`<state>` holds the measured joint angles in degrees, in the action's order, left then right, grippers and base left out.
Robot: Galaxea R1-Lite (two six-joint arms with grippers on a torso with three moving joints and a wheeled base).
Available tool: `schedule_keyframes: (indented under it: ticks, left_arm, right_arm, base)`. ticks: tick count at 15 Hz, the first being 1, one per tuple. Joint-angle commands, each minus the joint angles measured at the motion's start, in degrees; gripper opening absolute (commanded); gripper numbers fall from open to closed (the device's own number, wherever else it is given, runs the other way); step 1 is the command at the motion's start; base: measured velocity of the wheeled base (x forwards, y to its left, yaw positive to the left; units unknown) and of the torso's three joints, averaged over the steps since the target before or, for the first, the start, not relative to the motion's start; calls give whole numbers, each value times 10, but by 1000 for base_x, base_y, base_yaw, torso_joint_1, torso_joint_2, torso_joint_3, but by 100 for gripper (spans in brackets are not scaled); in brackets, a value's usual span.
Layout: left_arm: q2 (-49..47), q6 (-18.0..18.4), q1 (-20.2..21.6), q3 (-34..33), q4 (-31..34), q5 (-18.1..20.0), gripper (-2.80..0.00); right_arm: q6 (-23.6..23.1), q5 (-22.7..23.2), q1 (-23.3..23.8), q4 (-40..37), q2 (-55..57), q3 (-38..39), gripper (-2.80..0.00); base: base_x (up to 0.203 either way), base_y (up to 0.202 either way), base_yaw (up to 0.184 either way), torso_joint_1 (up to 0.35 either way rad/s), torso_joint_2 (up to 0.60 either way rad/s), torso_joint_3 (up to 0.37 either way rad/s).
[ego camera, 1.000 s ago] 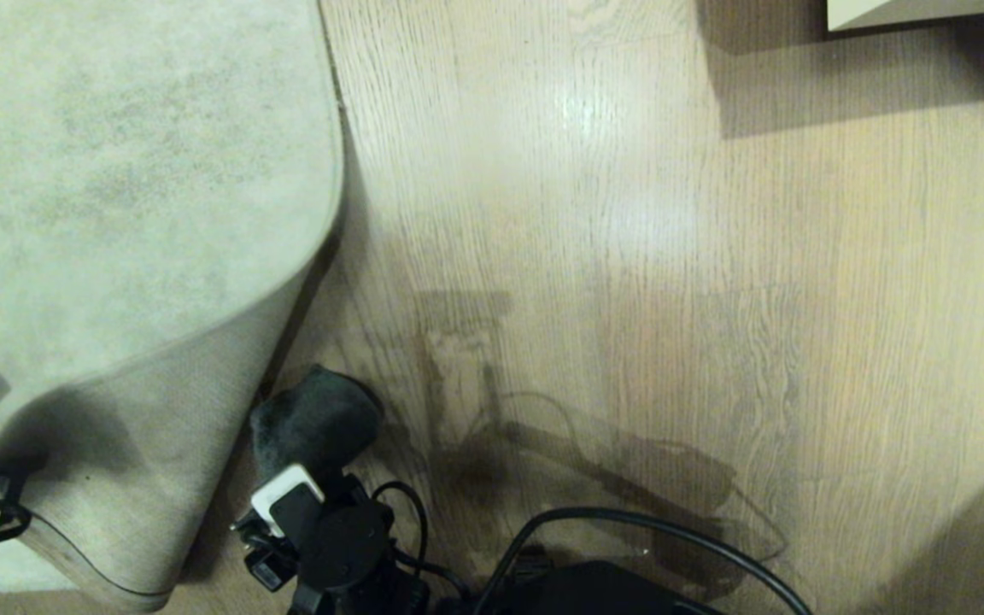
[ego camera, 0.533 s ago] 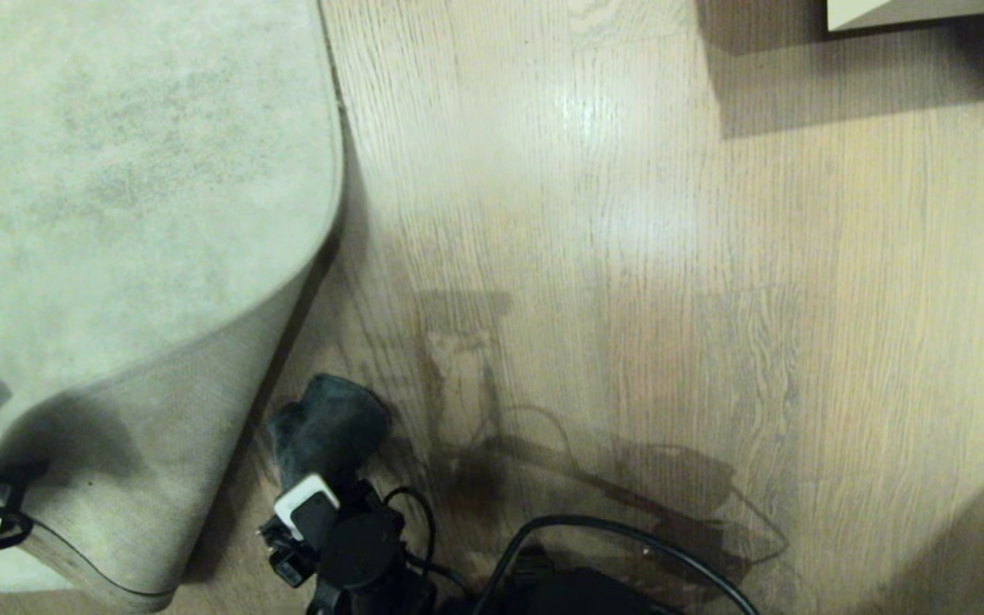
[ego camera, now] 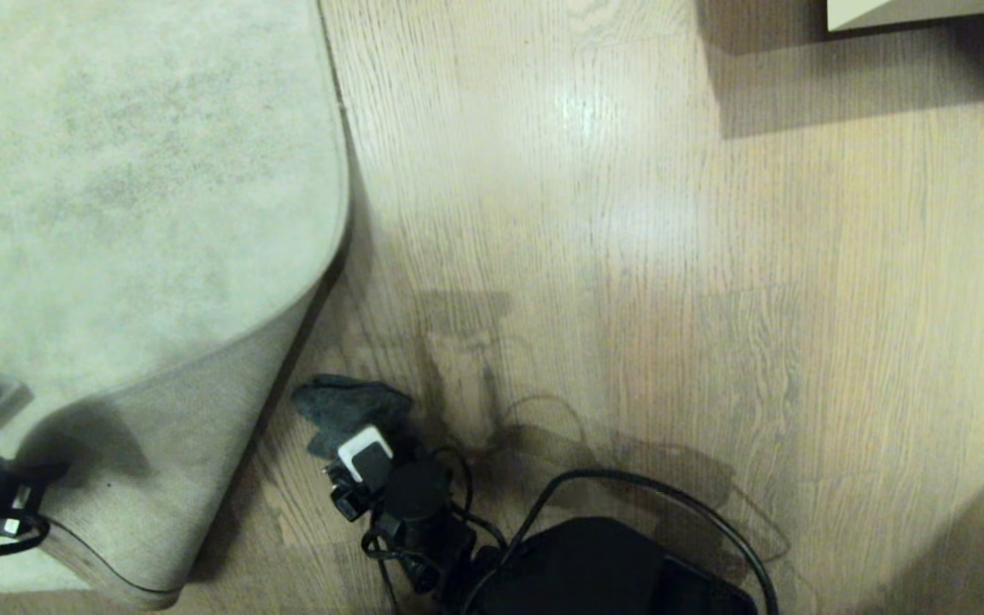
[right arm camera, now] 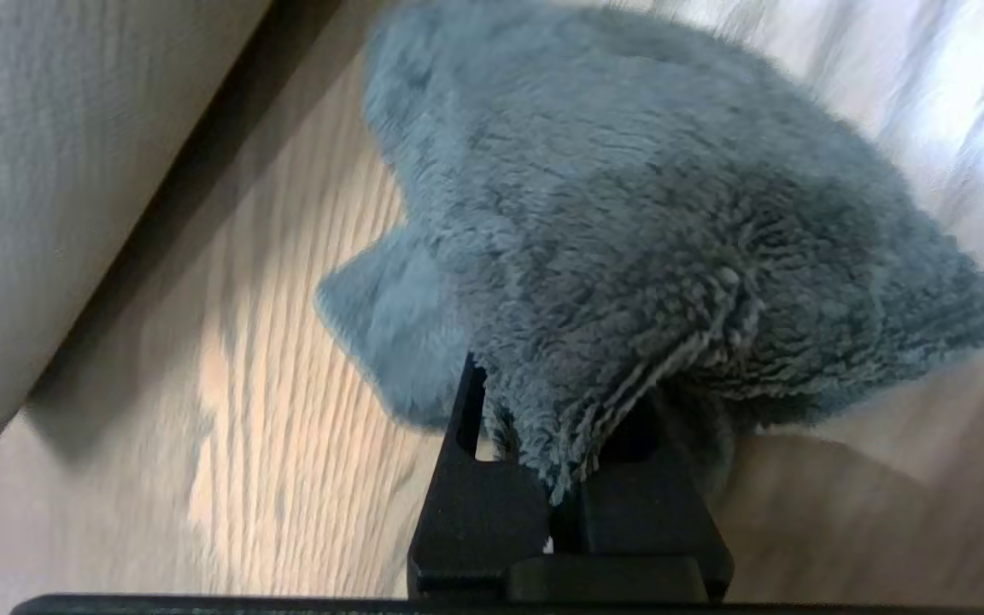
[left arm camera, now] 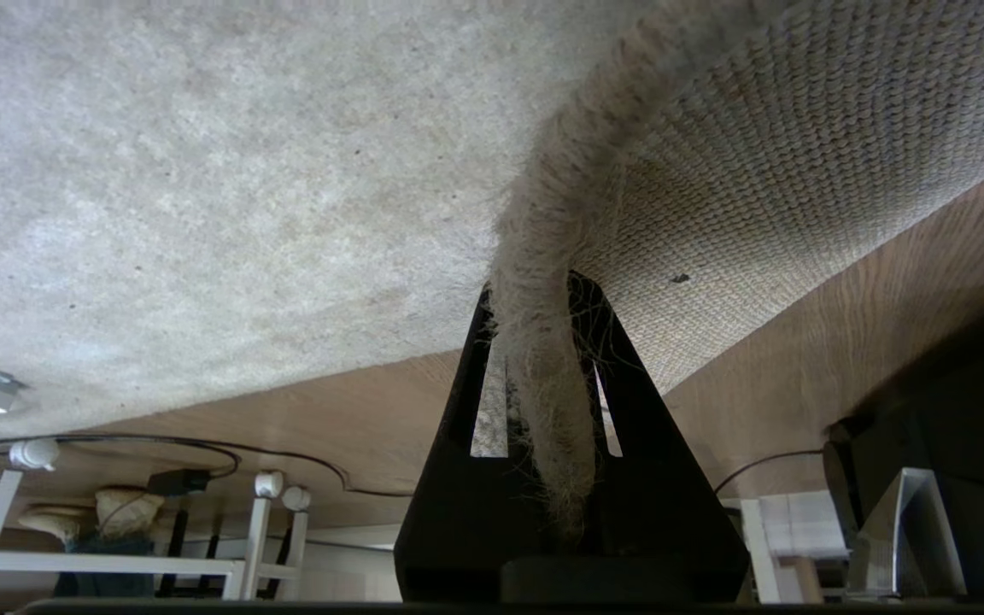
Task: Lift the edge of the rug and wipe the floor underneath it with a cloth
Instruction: Wipe the floor under the carpet with a rag
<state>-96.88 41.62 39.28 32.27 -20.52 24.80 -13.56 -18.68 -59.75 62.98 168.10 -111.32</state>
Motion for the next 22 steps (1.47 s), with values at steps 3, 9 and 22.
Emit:
schedule_keyframes:
  ticks: [3, 9, 22]
  left_arm:
    - [-1, 2, 0, 0, -1, 2, -280]
    - [-1, 2, -1, 0, -1, 2, -280]
    - [-1, 2, 0, -2, -1, 2, -280]
  right_arm:
    - [-24, -1, 17, 7, -38, 0, -280]
    - [-39, 1, 9, 10, -83, 7, -280]
    - [-39, 2, -115, 48, -26, 79, -280]
  base:
    - [0, 0, 0, 0, 0, 0]
    - [0, 0, 0, 0, 0, 0]
    - [0, 0, 0, 0, 0, 0]
